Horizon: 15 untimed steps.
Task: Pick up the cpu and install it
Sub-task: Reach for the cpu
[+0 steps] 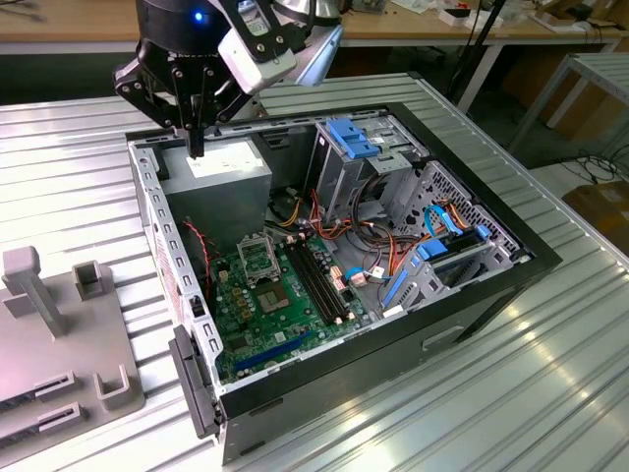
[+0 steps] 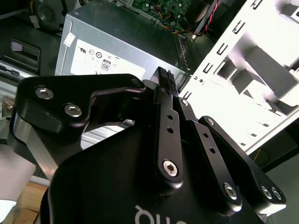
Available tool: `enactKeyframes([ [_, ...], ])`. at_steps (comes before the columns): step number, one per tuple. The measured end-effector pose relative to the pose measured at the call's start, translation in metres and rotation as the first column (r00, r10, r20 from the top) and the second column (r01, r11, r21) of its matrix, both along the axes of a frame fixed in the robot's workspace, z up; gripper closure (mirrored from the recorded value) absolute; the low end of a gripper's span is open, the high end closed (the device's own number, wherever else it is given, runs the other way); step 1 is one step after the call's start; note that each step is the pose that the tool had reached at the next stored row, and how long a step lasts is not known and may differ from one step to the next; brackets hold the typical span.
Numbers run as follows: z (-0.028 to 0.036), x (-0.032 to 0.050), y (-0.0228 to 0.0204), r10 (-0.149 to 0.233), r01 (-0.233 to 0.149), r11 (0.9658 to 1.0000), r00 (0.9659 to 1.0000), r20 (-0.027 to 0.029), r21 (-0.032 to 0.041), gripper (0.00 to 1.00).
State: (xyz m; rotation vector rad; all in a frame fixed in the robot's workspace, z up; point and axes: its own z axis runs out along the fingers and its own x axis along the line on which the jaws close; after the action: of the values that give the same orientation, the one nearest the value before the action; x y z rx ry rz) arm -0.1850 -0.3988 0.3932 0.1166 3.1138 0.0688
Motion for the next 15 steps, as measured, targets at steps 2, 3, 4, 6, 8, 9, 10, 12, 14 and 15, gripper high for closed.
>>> enactKeyframes([
  [2,0.0000,-0.0012,0.0000,0.000,0.000,1.0000,1.0000,0.0000,0.0000,0.89],
  [3,0.0000,-0.0017,0.0000,0.000,0.000,1.0000,1.0000,0.0000,0.0000,0.89],
  [4,0.0000,-0.0023,0.0000,0.000,0.000,1.0000,1.0000,0.0000,0.0000,0.89],
  [6,0.0000,-0.0034,0.0000,0.000,0.000,1.0000,1.0000,0.0000,0.0000,0.89],
  [8,0.0000,-0.0044,0.0000,0.000,0.000,1.0000,1.0000,0.0000,0.0000,0.89],
  [9,0.0000,-0.0050,0.0000,0.000,0.000,1.0000,1.0000,0.0000,0.0000,0.89],
  [10,0.0000,-0.0055,0.0000,0.000,0.000,1.0000,1.0000,0.0001,0.0000,0.89],
  [12,0.0000,-0.0066,0.0000,0.000,0.000,1.0000,1.0000,0.0000,0.0000,0.89],
  [14,0.0000,-0.0078,0.0000,0.000,0.000,1.0000,1.0000,0.0000,0.0000,0.89],
  [15,0.0000,-0.0083,0.0000,0.000,0.000,1.0000,1.0000,0.0001,0.0000,0.89],
])
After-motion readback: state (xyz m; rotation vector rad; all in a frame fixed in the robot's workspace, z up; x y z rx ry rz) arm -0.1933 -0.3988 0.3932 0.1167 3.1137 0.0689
